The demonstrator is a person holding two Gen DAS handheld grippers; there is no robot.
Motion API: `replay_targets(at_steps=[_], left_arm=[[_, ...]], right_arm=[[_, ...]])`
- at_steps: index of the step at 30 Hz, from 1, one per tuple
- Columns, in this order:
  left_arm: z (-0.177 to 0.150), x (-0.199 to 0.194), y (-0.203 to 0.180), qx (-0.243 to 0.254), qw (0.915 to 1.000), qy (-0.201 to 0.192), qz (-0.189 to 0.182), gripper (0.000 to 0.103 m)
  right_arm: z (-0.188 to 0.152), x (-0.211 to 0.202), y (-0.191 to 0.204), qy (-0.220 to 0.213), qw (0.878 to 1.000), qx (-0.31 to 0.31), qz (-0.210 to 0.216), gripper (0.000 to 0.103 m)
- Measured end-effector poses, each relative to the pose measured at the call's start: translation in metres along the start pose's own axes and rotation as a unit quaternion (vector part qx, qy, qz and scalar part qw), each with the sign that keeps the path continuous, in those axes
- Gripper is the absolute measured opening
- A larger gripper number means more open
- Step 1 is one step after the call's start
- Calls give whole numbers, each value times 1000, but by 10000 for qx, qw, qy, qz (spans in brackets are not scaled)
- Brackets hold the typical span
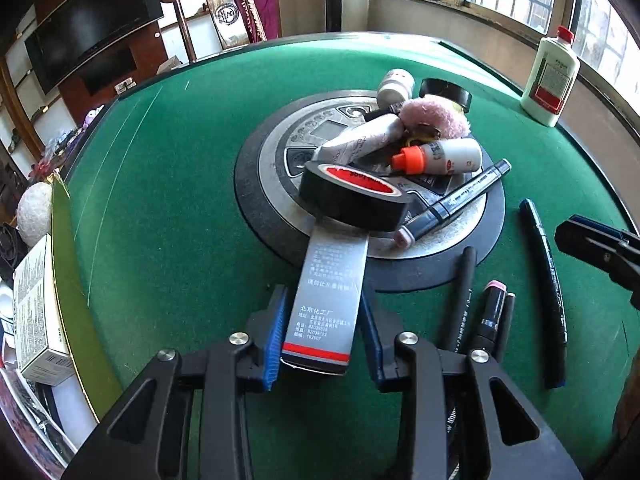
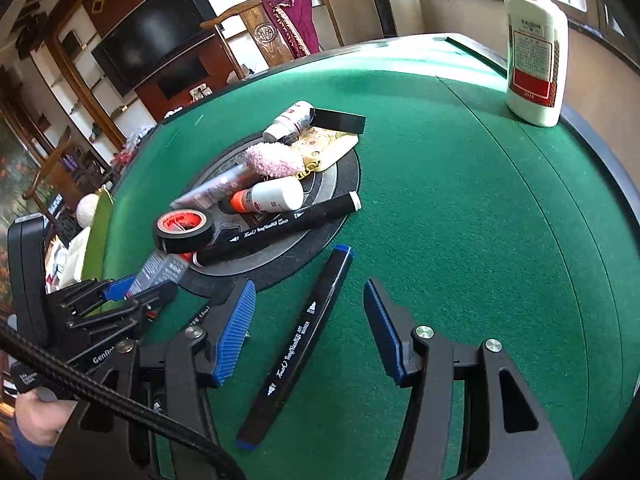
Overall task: Organize objects
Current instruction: 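Return to the pile and grasp the white red-striped box with the left gripper, then grasp a black marker with the right gripper while the left holds the box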
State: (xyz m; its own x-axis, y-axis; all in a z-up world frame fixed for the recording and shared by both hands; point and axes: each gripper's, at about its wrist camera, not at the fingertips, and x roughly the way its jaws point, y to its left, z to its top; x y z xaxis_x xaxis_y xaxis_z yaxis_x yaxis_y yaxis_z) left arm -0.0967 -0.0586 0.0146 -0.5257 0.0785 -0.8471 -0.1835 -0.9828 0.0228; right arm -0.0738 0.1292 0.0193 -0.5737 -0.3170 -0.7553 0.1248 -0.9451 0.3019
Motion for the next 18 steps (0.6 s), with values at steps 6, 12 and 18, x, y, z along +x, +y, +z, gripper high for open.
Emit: replay_targets(at_steps=[6, 12, 18], left_arm=[[-4, -1, 15, -130, 9999, -45, 77, 25], [-8, -4, 16, -68, 9998, -122, 115, 26], [-6, -2, 18, -107, 9995, -120, 284, 45]], right_arm=[[-12, 15, 20, 292, 9976, -495, -384, 28], [-21, 22, 28, 357, 9895, -1061, -912, 19], [-15, 14, 2, 335, 9861, -1196, -1104, 12]])
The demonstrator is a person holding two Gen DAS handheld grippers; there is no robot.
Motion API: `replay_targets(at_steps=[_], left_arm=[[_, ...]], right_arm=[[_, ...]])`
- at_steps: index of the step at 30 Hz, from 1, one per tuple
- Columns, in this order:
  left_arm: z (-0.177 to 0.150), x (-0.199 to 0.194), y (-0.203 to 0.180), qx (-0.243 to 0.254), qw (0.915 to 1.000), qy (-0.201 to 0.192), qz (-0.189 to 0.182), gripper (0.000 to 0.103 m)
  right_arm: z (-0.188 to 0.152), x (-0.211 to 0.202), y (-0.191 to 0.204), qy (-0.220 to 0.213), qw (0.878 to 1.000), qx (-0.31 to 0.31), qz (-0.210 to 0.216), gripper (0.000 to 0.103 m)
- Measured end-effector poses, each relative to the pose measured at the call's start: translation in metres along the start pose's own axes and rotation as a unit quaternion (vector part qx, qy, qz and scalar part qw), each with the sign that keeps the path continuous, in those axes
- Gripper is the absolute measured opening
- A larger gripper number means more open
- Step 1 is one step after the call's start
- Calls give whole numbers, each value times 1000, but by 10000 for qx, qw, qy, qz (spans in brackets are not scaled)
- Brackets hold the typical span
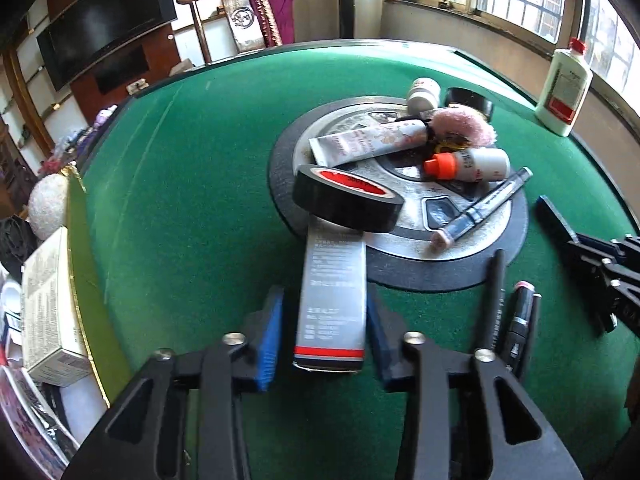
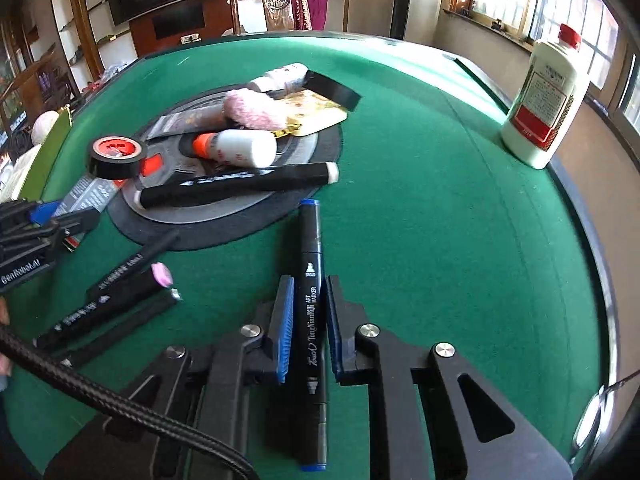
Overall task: Organize objects
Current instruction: 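Grasp a black marker with the right gripper while the left holds the box, then carry the white box and black marker in both grippers over the tray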
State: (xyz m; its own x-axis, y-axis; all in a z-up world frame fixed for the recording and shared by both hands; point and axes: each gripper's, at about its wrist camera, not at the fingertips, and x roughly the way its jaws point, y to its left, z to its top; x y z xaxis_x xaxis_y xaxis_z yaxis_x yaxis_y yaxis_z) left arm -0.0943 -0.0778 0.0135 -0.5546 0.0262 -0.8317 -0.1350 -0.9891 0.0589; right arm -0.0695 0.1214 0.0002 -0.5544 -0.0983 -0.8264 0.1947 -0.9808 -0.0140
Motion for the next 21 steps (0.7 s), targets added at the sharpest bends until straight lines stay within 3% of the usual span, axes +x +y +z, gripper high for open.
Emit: replay_targets(at_steps=[1, 3, 4, 7, 10, 14, 21], left_arm=[[0, 0, 0, 40, 9998, -16, 182, 56], [0, 1, 1, 26, 9998, -38, 212, 60], [-1, 2, 2, 15, 9999, -56, 154, 57], [-2, -1, 1, -8, 9996, -30, -285, 23], [-3, -2, -8, 173, 9997, -99, -137, 23], [-2, -9, 3, -71, 9989, -134, -441, 23], [3, -40, 18, -302, 9951, -634, -698, 23]], right_arm=[[-1, -1, -3, -25, 10000, 40, 5, 12], [-2, -4, -8, -84, 9998, 136, 86, 12], [-1, -7, -10, -159, 9995, 238, 155, 12], [0, -18, -15, -375, 9982, 366, 305, 12], [0, -25, -20, -521, 9953, 567, 592, 12], [2, -34, -13, -691, 9925, 592, 822, 12], [4, -43, 6, -950, 9881, 430, 1133, 12]])
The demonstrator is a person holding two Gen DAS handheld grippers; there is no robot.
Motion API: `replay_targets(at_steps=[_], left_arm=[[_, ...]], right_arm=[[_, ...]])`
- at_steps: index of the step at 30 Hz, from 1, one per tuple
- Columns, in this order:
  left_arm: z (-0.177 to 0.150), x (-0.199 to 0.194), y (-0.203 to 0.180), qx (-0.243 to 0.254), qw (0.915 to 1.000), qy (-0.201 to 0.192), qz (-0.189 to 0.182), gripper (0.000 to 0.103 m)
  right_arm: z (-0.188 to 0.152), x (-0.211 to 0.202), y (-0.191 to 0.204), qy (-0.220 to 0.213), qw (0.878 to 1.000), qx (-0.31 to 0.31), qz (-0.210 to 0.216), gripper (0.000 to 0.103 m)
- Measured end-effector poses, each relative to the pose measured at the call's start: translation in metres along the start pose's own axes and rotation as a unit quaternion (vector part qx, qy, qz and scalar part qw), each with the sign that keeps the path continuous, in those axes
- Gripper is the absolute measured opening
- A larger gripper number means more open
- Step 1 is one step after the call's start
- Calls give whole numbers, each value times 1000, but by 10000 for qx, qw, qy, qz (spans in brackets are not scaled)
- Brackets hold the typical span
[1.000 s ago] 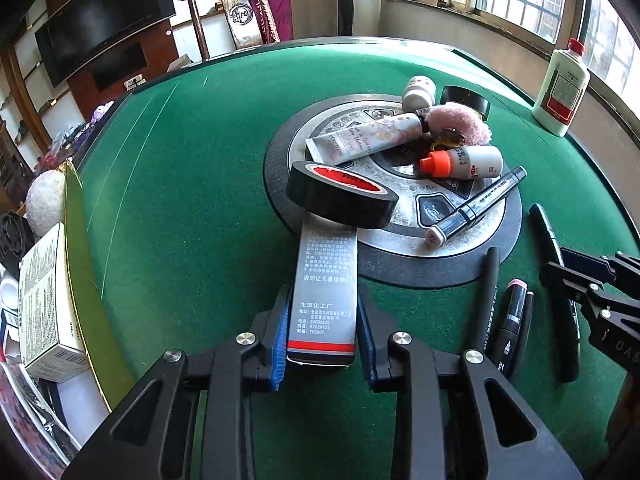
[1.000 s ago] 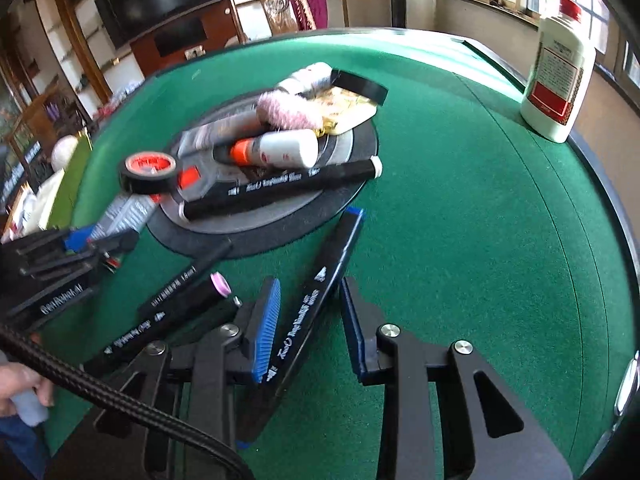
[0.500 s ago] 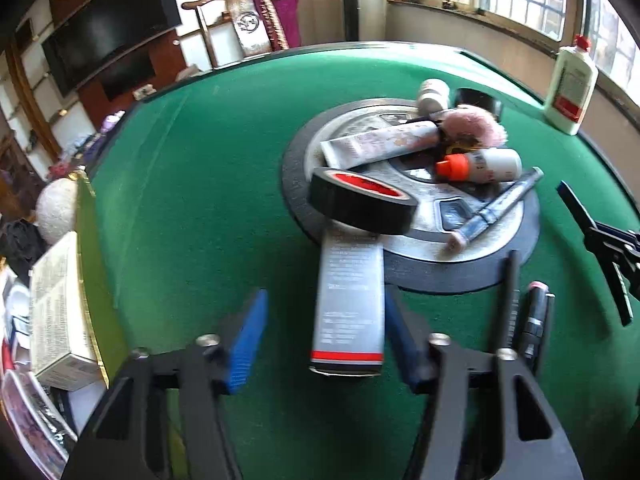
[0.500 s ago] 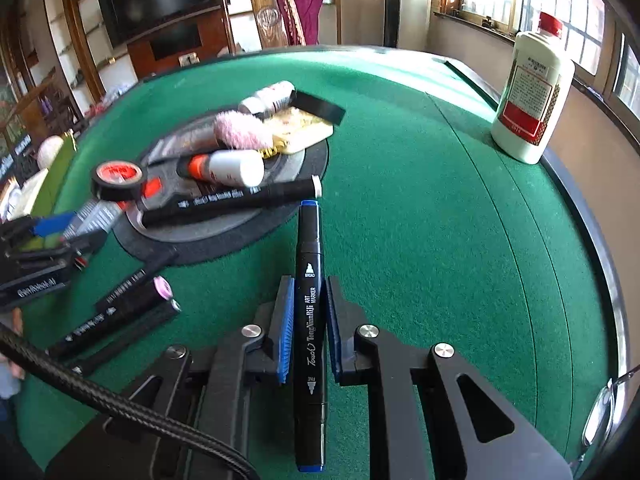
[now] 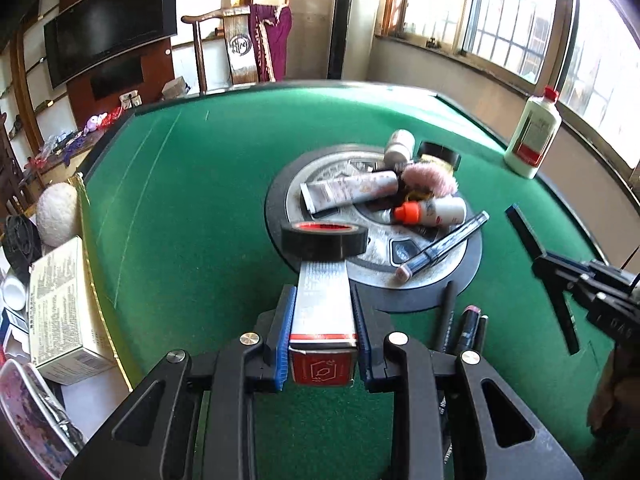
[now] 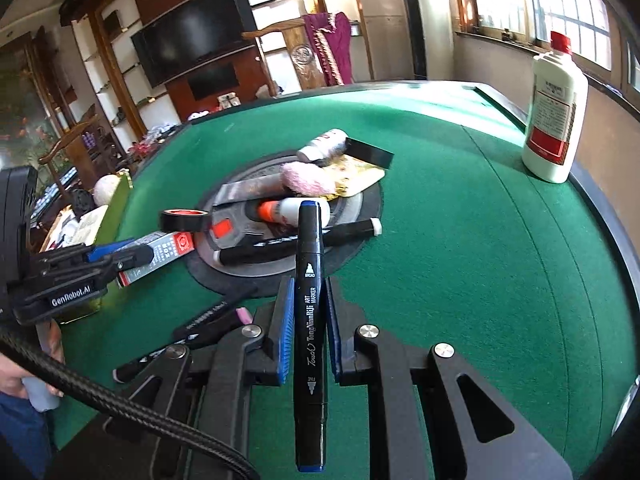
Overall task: Organize objects
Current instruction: 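Carry the white box and black marker in both grippers over the tray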
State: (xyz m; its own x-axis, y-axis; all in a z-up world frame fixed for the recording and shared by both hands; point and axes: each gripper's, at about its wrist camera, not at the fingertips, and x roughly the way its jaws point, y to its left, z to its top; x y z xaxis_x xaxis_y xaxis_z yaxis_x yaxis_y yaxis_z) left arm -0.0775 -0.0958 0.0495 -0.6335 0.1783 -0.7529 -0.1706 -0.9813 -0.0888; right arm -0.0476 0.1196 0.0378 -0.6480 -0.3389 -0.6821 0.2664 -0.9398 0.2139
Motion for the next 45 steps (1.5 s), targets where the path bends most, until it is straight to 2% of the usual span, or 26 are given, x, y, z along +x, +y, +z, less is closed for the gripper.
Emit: replay_targets(at_steps=[4, 13, 15, 18, 27, 32, 40, 45], left_arm=[[2, 8, 2, 1, 9999, 155, 47, 23], [-10, 41, -10, 255, 9968, 694, 299, 24], [-11, 41, -15, 431, 9967, 559, 403, 24], [-12, 36, -13, 394, 9971, 554, 343, 22], [-5, -2, -3, 93, 9996, 20, -280, 23], [3, -17, 0, -10, 9988, -233, -435, 23], [11, -37, 13, -237, 9974, -526, -428, 23], [14, -47, 30, -471, 9960, -679, -347, 23]], right_arm=[[-4, 8, 9, 188, 9996, -72, 172, 12], [-9, 17, 11, 397, 9991, -97, 124, 12], [-11, 18, 12, 438, 9989, -124, 108, 12], [-11, 17, 12, 435, 9989, -109, 122, 12], [-8, 9, 11, 252, 9991, 28, 347, 12], [-8, 7, 15, 244, 9978, 104, 609, 12], [-7, 7, 30, 277, 9952, 205, 918, 13], [-2, 15, 59, 412, 9921, 111, 1182, 13]])
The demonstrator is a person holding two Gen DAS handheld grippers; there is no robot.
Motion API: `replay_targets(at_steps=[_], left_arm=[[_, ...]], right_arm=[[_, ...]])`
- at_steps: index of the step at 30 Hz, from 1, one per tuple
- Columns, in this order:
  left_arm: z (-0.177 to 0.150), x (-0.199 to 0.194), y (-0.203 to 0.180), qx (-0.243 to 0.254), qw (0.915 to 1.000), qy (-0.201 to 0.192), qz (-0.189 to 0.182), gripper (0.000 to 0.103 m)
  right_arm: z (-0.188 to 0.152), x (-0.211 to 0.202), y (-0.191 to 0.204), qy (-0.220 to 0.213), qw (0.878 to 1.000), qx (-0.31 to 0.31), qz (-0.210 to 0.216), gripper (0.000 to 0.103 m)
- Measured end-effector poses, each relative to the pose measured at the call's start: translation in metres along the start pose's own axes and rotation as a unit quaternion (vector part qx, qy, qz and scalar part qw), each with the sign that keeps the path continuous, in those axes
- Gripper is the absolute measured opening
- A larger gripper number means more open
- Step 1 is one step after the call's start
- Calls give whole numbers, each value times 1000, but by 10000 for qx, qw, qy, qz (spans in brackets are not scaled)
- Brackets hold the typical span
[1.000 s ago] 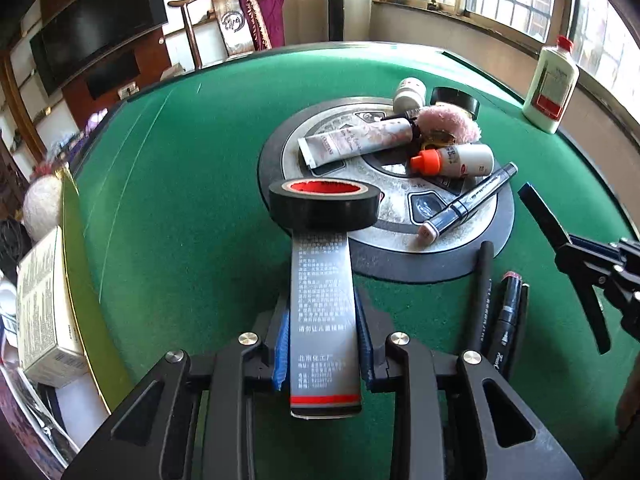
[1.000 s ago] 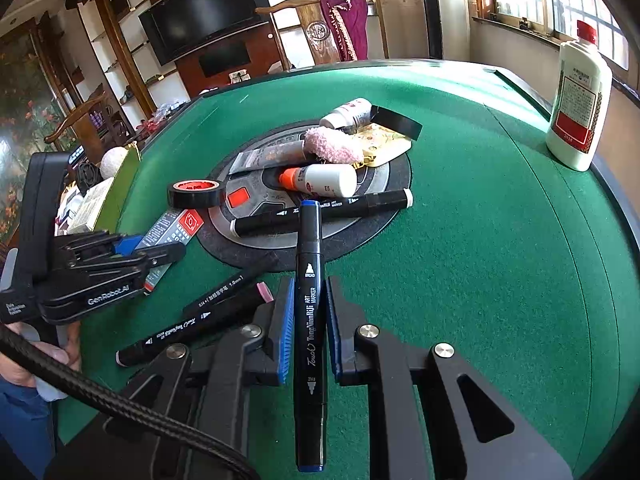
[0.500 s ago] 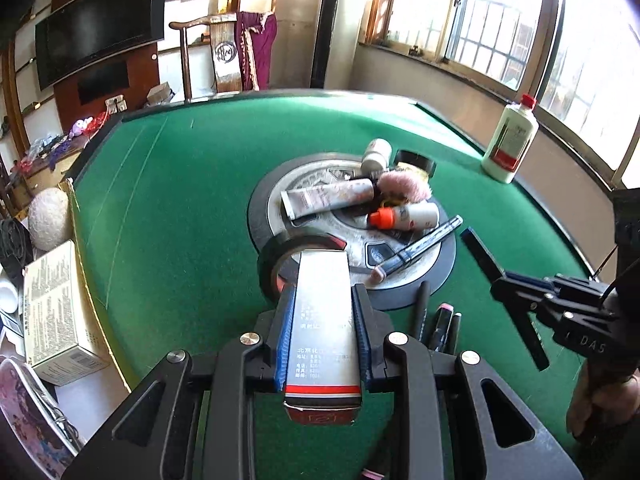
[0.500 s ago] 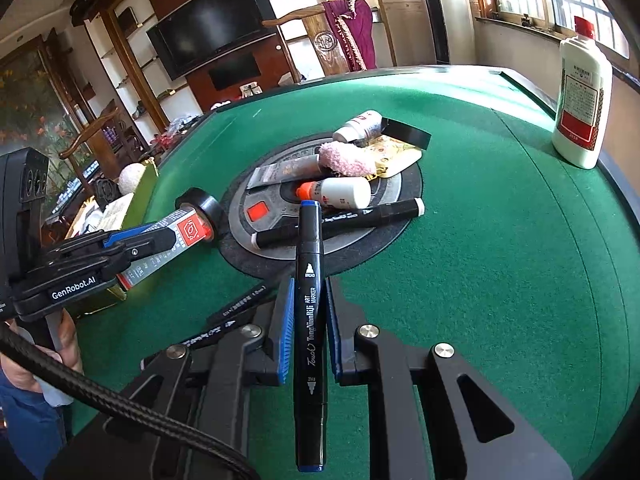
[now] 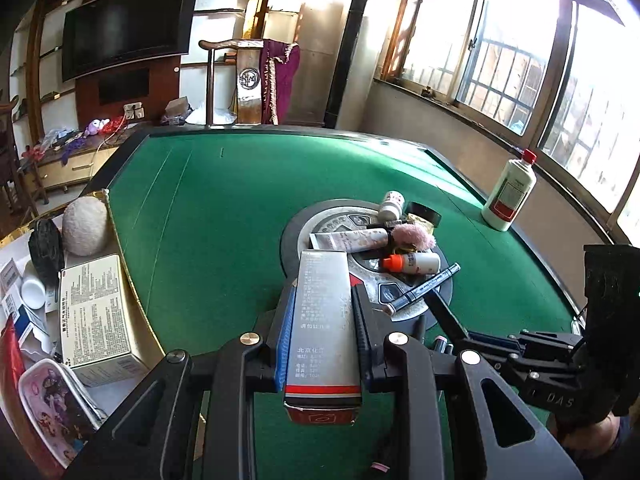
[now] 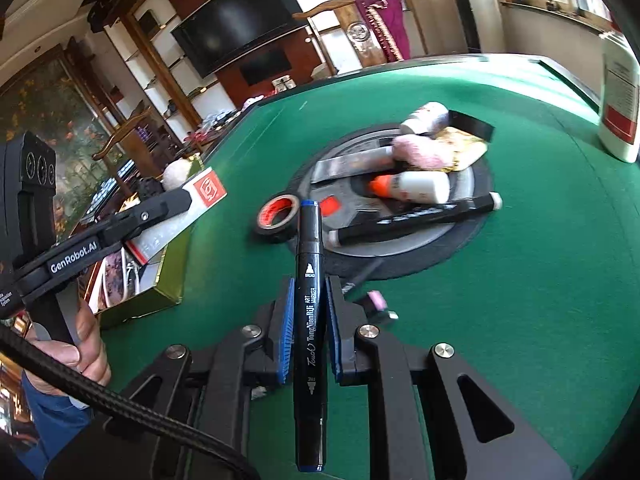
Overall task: Organize objects
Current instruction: 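Carry the white box and black marker in both grippers over the tray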
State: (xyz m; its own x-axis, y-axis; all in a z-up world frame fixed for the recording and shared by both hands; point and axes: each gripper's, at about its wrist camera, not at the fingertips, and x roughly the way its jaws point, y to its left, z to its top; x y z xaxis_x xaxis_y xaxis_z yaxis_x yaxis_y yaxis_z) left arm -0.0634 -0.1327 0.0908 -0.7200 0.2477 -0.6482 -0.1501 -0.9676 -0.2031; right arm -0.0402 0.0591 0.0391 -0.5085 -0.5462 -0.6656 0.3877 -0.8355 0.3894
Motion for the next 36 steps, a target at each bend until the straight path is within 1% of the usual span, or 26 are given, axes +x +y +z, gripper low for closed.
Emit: replay_targets(at_steps=[6, 12, 18, 22, 26, 29, 33, 36], left_arm=[[6, -14, 30, -339, 9991, -215, 156, 23], [5, -23, 59, -645, 9969, -340, 294, 23], [2, -35, 86, -943, 9939, -482, 320, 23], [-1, -50, 114, -1076, 9918, -511, 458, 23], [-5, -60, 148, -1240, 9885, -443, 737, 23], [-10, -65, 174, -1315, 9860, -286, 986, 23], [-12, -62, 210, -1467, 9801, -91, 1331, 23], [-13, -56, 231, -1591, 9769, -5, 1430, 23]], right_arm=[[11, 16, 47, 90, 9992, -326, 216, 13], [23, 37, 95, 212, 9968, -647, 416, 13], [32, 58, 131, 364, 9942, -800, 622, 13], [38, 77, 157, 514, 9917, -932, 726, 13], [44, 96, 183, 610, 9887, -1069, 855, 13], [50, 111, 204, 712, 9860, -1164, 954, 13], [57, 126, 223, 805, 9831, -1291, 1020, 13], [63, 143, 237, 947, 9813, -1291, 1070, 13]])
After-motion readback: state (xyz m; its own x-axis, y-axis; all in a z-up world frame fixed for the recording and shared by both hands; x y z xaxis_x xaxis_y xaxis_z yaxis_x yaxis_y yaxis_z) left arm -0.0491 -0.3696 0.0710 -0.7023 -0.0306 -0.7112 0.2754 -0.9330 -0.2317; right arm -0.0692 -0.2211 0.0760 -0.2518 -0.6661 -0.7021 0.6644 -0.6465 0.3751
